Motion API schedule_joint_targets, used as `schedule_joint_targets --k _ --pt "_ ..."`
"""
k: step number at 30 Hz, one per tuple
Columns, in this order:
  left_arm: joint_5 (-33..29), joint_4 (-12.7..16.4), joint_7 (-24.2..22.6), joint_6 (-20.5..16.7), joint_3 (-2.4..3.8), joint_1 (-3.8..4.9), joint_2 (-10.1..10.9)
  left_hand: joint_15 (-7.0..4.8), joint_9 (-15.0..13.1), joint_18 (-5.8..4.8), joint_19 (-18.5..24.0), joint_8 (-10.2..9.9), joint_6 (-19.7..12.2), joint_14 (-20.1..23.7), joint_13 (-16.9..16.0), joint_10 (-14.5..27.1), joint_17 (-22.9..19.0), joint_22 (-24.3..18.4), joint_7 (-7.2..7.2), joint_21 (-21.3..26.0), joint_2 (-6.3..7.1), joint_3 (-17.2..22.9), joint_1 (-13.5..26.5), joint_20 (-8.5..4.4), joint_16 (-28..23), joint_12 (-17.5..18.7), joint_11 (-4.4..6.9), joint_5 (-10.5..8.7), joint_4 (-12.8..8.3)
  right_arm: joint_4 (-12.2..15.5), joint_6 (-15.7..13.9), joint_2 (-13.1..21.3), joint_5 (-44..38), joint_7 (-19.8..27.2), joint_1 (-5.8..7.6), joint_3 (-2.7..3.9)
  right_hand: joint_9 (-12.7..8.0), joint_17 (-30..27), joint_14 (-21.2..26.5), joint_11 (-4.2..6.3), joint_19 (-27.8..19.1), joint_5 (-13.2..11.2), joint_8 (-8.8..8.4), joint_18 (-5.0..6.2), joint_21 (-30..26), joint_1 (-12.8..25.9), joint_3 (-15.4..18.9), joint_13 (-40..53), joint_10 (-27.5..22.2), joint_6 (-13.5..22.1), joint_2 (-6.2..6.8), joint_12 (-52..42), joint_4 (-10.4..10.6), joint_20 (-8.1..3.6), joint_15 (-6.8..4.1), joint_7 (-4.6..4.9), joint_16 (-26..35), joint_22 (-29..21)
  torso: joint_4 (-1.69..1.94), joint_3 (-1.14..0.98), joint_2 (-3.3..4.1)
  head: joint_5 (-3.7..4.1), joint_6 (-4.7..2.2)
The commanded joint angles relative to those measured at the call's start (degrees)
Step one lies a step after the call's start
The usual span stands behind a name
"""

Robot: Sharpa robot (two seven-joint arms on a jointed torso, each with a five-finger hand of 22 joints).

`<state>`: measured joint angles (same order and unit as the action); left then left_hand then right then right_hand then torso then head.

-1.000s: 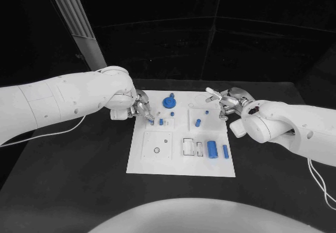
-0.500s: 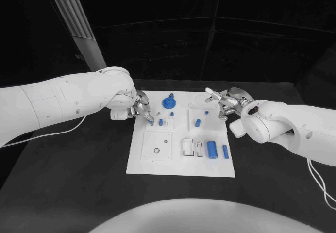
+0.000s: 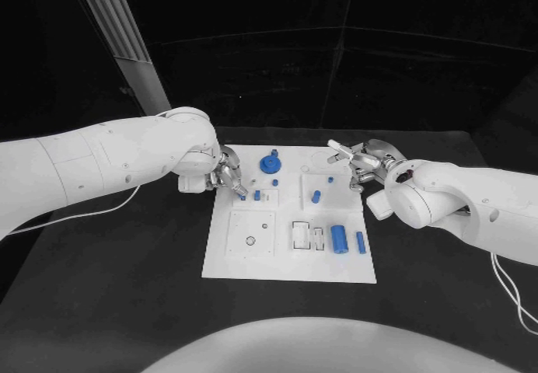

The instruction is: Assemble the parts on the task board

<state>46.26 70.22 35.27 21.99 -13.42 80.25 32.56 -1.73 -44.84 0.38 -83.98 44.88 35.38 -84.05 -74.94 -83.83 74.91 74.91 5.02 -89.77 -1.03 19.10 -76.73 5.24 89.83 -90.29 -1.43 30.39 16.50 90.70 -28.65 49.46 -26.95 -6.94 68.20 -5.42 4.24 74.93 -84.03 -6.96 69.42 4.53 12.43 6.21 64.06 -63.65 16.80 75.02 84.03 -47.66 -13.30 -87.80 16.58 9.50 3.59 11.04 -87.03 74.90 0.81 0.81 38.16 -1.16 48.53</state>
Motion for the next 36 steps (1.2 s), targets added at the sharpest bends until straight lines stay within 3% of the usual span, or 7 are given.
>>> schedule_joint_targets --k 1,36 --pt "1.35 -0.02 0.20 0.91 0.02 0.01 -0.20 -0.14 -0.03 -0.38 -6.02 0.04 -0.15 -5.95 -15.06 -6.17 15.09 15.09 -0.06 -0.23 -0.52 0.31 0.02 -0.31 0.17 0.29 -0.02 -0.21 0.00 0.10 -0.11 -0.03 -0.18 0.60 0.08 0.03 -0.08 10.67 -2.34 0.31 0.41 0.32 0.36 0.32 -0.04 0.08 0.19 12.12 2.98 0.48 -0.44 -0.12 -0.02 -0.08 -0.40 -0.09 -0.24 5.48 0.01 -0.01 0.04 0.00 0.01" --pt "2.36 -0.71 0.05 1.81 0.02 -0.31 -0.63 -0.10 0.01 -0.38 -6.02 0.05 -0.10 -5.95 -15.06 -6.17 15.09 15.09 0.01 -0.23 -0.69 0.40 0.10 -0.29 0.17 0.29 -0.07 -0.46 0.11 0.06 -0.09 -0.08 -0.13 0.46 0.08 0.03 -0.08 10.67 -2.34 0.31 0.41 0.32 0.36 0.32 -0.04 0.08 0.19 12.12 2.98 0.48 -0.44 -0.12 -0.02 -0.08 -0.40 -0.09 -0.24 5.48 0.01 -0.01 -0.01 0.03 0.25"
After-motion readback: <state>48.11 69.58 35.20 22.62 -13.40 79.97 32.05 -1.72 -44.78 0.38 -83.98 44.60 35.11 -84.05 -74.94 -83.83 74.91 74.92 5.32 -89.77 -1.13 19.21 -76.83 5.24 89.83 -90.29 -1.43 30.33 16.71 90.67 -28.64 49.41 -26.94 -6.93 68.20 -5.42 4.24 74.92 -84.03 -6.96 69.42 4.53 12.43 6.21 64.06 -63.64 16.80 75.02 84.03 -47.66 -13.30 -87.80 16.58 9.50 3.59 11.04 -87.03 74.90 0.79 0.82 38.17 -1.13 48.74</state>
